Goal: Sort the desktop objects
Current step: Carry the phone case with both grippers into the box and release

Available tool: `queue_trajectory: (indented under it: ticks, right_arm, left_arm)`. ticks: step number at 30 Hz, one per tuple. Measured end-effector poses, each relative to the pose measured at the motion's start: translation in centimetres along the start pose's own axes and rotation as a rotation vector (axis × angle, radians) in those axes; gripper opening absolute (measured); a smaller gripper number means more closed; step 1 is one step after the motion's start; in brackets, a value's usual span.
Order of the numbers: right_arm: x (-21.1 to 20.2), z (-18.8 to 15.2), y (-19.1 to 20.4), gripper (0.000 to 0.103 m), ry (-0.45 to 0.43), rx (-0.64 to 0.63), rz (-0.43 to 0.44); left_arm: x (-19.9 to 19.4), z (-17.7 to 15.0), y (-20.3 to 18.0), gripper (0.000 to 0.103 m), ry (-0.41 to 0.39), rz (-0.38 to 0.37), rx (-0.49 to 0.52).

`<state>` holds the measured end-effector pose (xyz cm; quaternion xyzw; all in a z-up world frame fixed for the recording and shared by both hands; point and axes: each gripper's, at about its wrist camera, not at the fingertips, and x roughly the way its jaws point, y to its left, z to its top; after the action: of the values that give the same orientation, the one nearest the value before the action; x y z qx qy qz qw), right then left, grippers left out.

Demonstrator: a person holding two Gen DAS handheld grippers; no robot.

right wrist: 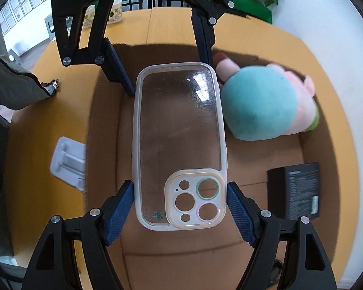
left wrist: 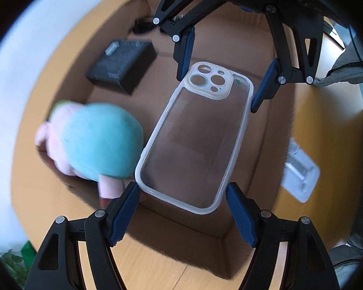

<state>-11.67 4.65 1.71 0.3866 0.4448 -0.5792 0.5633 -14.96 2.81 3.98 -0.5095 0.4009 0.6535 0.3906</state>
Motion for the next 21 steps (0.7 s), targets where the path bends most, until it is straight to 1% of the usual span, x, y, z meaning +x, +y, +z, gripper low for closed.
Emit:
queue_trajectory:
  ticks: [4, 6, 7, 11, 13, 15, 17, 20, 21]
  right_arm:
    - [3.8, 0.0, -1.0, 0.081, 0.018, 0.026, 0.058]
    - [5.1, 0.0, -1.0, 0.081, 0.029, 0.034, 0.079]
    - [5.7, -0.1, -1.0, 0.081, 0.034, 0.035, 0.081]
    - [6.0, -0.1, -1.0, 0.082, 0.006, 0.043, 0.076]
    - [6.1, 0.2, -0.8, 0.082, 0.009, 0.044, 0.062]
    - [6.0, 0.6, -0.5, 0.086, 0.021, 0.044, 0.050]
    - [5.6, 0.6, -0.1, 0.086, 0.015, 0.030, 0.011]
    - [4.0, 0.3, -0.3, 0.091, -0.007, 0.074, -0.012]
    - [3.2, 0.1, -0.5, 0.092, -0.018, 0.091, -0.025]
  left_arm:
    - [3.3, -0.6, 0.6, 0.074, 0.051, -0.050, 0.001]
    - [3.9, -0.8, 0.6, 0.074, 0.062, -0.069, -0.006]
    - [4.2, -0.9, 0.6, 0.074, 0.065, -0.067, -0.003]
    - [4.9, -1.3, -0.1, 0.073, 0.082, -0.023, 0.025]
    - [4.9, -1.3, -0.4, 0.073, 0.091, -0.018, 0.029]
    - [4.5, -1.3, -0.6, 0.073, 0.088, -0.012, 0.031]
    - [3.6, -1.4, -1.1, 0.073, 0.085, 0.039, 0.043]
    - [2.0, -1.8, -1.7, 0.074, 0.081, 0.092, 0.047]
    - [1.5, -2.0, -1.7, 0.075, 0.079, 0.089, 0.040]
